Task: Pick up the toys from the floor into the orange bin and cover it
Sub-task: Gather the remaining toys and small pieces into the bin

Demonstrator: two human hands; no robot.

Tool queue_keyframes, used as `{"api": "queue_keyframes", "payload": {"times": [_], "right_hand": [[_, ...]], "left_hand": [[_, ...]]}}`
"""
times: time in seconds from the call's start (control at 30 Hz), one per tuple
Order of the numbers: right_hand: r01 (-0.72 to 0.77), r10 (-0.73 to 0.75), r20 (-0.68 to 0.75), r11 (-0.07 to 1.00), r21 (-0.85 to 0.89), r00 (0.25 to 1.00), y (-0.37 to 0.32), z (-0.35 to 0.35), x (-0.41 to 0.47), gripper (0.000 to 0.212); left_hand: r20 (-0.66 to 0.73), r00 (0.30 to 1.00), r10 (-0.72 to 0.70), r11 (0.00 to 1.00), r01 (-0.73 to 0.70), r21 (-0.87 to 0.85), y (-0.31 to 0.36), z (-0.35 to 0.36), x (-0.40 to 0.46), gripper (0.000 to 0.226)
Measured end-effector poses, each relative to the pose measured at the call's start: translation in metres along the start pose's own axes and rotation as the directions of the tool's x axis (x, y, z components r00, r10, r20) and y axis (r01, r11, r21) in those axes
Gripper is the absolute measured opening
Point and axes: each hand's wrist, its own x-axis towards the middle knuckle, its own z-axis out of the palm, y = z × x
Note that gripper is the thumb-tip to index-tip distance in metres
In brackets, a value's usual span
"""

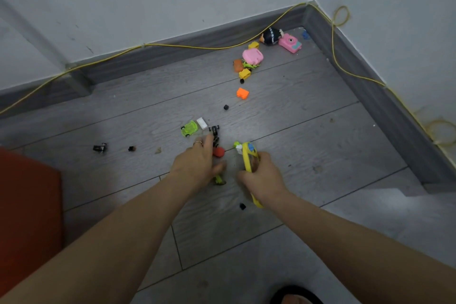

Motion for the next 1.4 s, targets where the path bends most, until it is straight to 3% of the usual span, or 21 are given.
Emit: {"api": "queue_keyframes", "payload": {"times": [0.17,0.3,0.37,0.43,0.6,0.7,0.77,0.87,0.97,1.1,1.17,1.27,1.4], "right_hand": [[-0.063,0.036,0.125,0.973,0.22,0.991,-0.024,-0.001,0.023,0.041],[-0.017,0.018,0.001,0.965,0.262,1.0,-0.029,-0.031,0.046,0.047],[0.007,-0.013,0.031,0.98,0.198,0.999,-0.034,-0.036,0.054,0.049],[0.019,-0.031,0.118,0.995,0.099,0.993,-0.041,-0.033,0.057,0.057],[0.021,-0.016,0.329,1.0,-0.01,0.944,-0.058,-0.013,0.048,0.076],[-0.004,0.002,0.383,1.0,0.003,0.924,-0.054,-0.01,0.045,0.064],[-0.048,0.019,0.337,0.996,0.079,0.941,-0.046,-0.014,0.047,0.055],[-0.107,0.057,0.253,0.976,0.187,0.966,-0.035,-0.026,0.052,0.051],[-0.145,0.079,0.286,0.965,0.217,0.955,-0.03,-0.027,0.049,0.052],[-0.223,0.098,0.387,0.929,0.294,0.917,-0.031,-0.015,0.039,0.05],[-0.236,0.102,0.382,0.916,0.323,0.919,-0.031,-0.014,0.038,0.052],[-0.246,0.121,0.326,0.892,0.378,0.938,-0.03,-0.02,0.043,0.052],[-0.255,0.162,0.24,0.863,0.436,0.957,-0.026,-0.032,0.053,0.039]], "left_hand": [[-0.001,1.0,-0.026,0.989,0.026,0.143,-0.012,-0.006,-0.008,0.081],[0.128,0.988,-0.09,0.979,0.064,0.194,-0.008,-0.013,-0.018,0.11],[0.193,0.977,-0.09,0.975,0.047,0.218,-0.002,-0.012,-0.024,0.119],[0.211,0.976,-0.059,0.982,0.019,0.189,0.003,-0.007,-0.028,0.114],[0.153,0.983,0.098,0.984,-0.119,0.133,0.01,0.004,-0.028,0.075],[0.112,0.986,0.125,0.98,-0.14,0.138,0.004,0.005,-0.025,0.064],[0.064,0.995,0.081,0.996,-0.083,0.026,0.002,0.006,-0.026,0.053],[0.049,0.999,0.025,0.959,-0.01,-0.283,0.006,0.005,-0.025,0.041],[0.119,0.993,0.029,0.928,0.017,-0.372,0.017,0.006,-0.022,0.056],[0.152,0.988,-0.007,0.979,0.038,-0.202,0.027,0.011,-0.018,0.114],[0.112,0.994,-0.001,0.998,0.007,-0.055,0.034,0.013,-0.018,0.104],[0.03,0.999,0.036,0.993,-0.039,0.114,0.043,0.012,-0.016,0.071],[-0.082,0.972,0.22,0.937,-0.187,0.296,0.038,0.024,-0.027,0.05]]}}
